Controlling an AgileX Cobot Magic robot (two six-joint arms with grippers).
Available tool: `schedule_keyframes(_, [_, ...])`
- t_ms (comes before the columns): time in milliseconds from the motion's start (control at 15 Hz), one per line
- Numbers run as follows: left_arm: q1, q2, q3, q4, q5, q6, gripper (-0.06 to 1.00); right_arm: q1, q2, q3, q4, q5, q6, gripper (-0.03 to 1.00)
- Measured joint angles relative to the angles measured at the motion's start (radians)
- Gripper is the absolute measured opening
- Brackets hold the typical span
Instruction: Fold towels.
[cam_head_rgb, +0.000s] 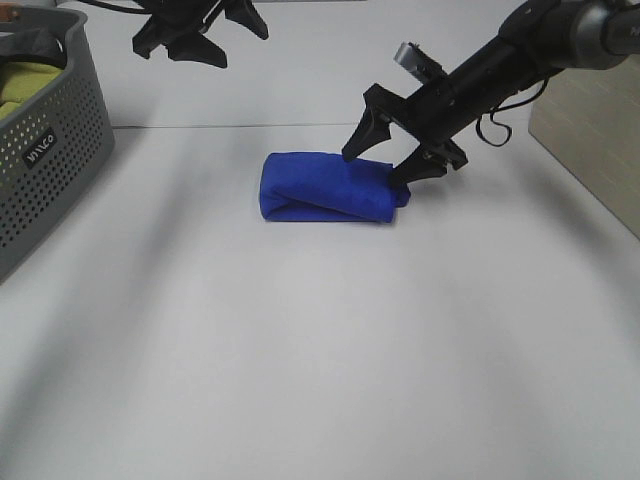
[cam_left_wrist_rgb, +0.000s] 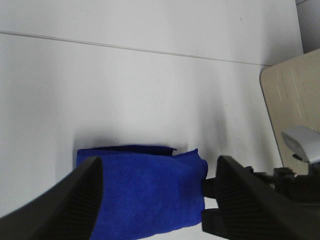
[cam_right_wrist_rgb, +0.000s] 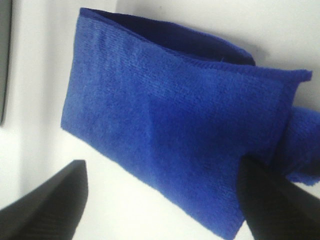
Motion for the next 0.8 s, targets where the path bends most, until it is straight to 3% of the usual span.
schedule_keyframes(133, [0.000, -0.035, -0.002, 0.024, 0.056, 0.065, 0.62, 0.000, -0.073, 0.000, -0.075, 0.029, 0.036, 0.77])
schedule_keyframes(400, [0.000, -0.107, -0.002, 0.106, 0.242, 0.093, 0.62, 0.000, -0.196, 0.000, -0.208, 0.125, 0.131, 0.77])
schedule_keyframes(533, [0.000, -0.149, -0.002, 0.178, 0.263, 0.094, 0.62, 0.000, -0.249, 0.000, -0.240, 0.177, 0.161, 0.77])
schedule_keyframes(800, [0.001, -0.340, 0.082, 0.280, 0.266, 0.096, 0.62, 0.000, -0.378, 0.016, -0.297, 0.182, 0.220, 0.77])
